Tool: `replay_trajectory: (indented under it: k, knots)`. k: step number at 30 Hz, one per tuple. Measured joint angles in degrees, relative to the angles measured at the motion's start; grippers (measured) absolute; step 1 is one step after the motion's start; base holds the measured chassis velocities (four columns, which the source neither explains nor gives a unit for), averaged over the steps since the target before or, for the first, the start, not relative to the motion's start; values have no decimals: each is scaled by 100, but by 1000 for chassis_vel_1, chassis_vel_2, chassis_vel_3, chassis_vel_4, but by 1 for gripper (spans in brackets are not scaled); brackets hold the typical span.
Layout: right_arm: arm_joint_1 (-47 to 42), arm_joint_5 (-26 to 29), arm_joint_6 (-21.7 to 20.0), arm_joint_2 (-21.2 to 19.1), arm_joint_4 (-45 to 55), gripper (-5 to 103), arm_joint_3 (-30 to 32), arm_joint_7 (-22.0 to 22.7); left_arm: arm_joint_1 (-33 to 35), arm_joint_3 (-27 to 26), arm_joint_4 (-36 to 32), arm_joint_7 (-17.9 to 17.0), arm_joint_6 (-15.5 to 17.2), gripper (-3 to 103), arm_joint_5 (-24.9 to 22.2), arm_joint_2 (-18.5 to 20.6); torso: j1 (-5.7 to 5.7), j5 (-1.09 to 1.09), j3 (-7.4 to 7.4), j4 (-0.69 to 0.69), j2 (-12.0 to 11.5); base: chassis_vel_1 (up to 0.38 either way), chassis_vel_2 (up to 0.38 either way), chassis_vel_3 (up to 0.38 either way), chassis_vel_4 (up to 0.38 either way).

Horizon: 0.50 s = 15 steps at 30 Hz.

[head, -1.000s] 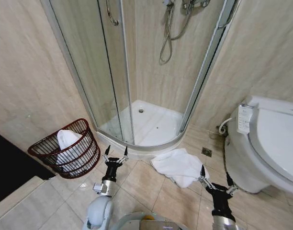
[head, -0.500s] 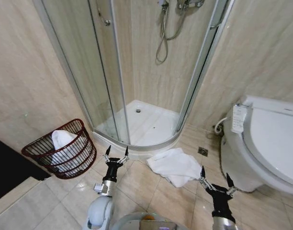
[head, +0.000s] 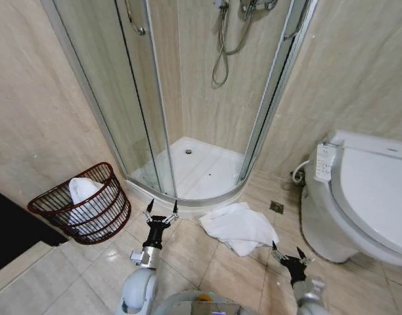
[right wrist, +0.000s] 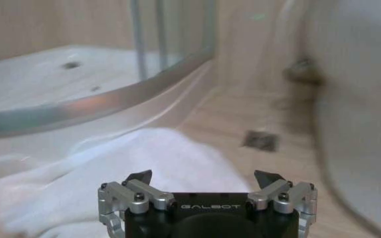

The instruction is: Discard the used towel into the hamper.

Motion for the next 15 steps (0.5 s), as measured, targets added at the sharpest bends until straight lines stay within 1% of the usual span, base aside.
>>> replay_trajectory:
  k: [1,2,3,4,7,10,11,13,15]
  knots:
    - [154,-22,-86,-113,-152,100,-13,-314,28,16,-7,0,25,100,5,0,0,-1,0,1,0,0,0,0,0]
    - [262,-76,-98,-178,-255,100,-46,-518,51,24,-10,-2,34,100,10,0,0,-4,0,1,0,0,0,0,0]
    - [262,-76,-98,-178,-255,100,-46,-518,51,24,-10,-2,34,100,10,0,0,-4,0,1,0,0,0,0,0]
    - [364,-173,-61,-226,-335,100,-112,-652,80,23,-15,-3,38,100,18,0,0,-2,0,0,0,0,0,0,0]
    - [458,-281,-39,-236,-309,100,-252,-630,117,-4,-16,-23,32,100,27,4,0,-2,1,1,0,0,0,0,0]
    - [454,-376,-162,-177,-102,100,-389,-499,106,-19,84,-133,-80,100,84,37,0,-3,1,1,1,17,10,4,14]
    - [454,-376,-162,-177,-102,100,-389,-499,106,-19,84,-133,-80,100,84,37,0,-3,1,1,1,52,29,11,41]
    - [428,-488,-160,-158,-40,100,-402,-516,70,2,176,-256,-180,100,145,31,0,-4,0,1,1,0,0,0,0]
    - [395,-513,-126,-162,-26,100,-381,-563,74,33,194,-305,-191,100,172,8,0,-4,0,1,1,0,0,0,0]
